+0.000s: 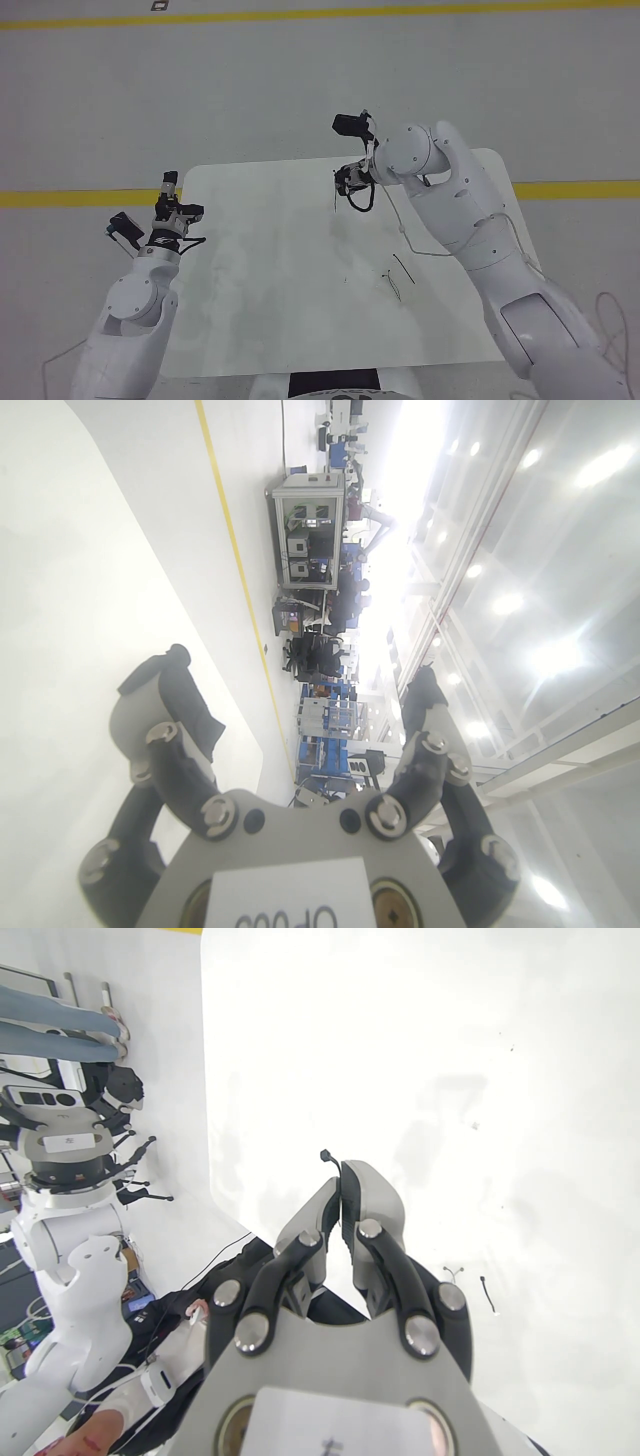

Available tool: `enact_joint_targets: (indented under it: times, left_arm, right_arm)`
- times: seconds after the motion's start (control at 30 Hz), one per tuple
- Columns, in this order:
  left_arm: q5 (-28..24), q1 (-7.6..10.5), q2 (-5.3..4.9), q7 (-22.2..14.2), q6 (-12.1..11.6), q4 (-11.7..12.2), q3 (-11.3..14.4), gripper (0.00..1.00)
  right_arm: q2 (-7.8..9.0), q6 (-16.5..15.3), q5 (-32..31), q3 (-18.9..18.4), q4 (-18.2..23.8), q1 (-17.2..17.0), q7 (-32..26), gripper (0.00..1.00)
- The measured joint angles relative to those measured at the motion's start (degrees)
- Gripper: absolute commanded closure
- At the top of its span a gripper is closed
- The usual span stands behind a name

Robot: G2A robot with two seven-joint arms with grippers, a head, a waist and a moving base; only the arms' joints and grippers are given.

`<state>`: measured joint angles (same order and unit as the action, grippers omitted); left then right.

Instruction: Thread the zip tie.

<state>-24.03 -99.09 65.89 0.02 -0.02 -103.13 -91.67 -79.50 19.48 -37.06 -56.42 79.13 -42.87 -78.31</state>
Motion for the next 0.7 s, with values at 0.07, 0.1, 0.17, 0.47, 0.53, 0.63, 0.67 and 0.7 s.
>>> enact_joint_targets:
  times: [0.07,0.1,0.17,0.47,0.53,0.63,0.67,0.7]
  left_arm:
    - [2.2,0.39,-0.02,0.4,-1.2,0.0,0.2,0.00]
    - [4.3,0.51,-0.03,0.7,-2.3,0.0,0.5,0.00]
    - [10.9,0.55,-0.09,2.0,-5.7,0.3,0.9,0.00]
    - [51.0,0.40,0.00,20.2,-17.3,5.4,4.3,0.00]
    - [58.4,0.37,-0.02,24.3,-19.4,6.4,5.1,0.00]
    - [66.9,0.28,-0.13,27.5,-19.5,6.6,6.3,0.00]
    - [67.6,0.28,-0.13,27.5,-19.5,6.6,6.3,0.00]
    - [66.9,0.28,-0.13,27.4,-19.4,6.6,6.2,0.00]
  right_arm:
    - [0.00,0.0,0.0,0.0,0.0,0.0,0.0,1.00]
    - [0.00,0.0,0.0,0.0,0.0,0.0,0.0,1.00]
    - [0.00,0.0,0.0,0.0,0.0,0.0,0.0,1.00]
    - [0.00,0.0,0.0,0.0,0.0,0.0,0.0,1.00]
    - [0.00,0.0,0.0,0.0,0.0,0.0,0.0,1.00]
    - [0.00,0.0,0.0,0.0,0.0,0.0,0.0,1.00]
    - [0.00,0.0,0.0,0.0,0.0,0.0,0.0,1.00]
    - [0.00,0.0,0.0,0.0,0.0,0.0,0.0,1.00]
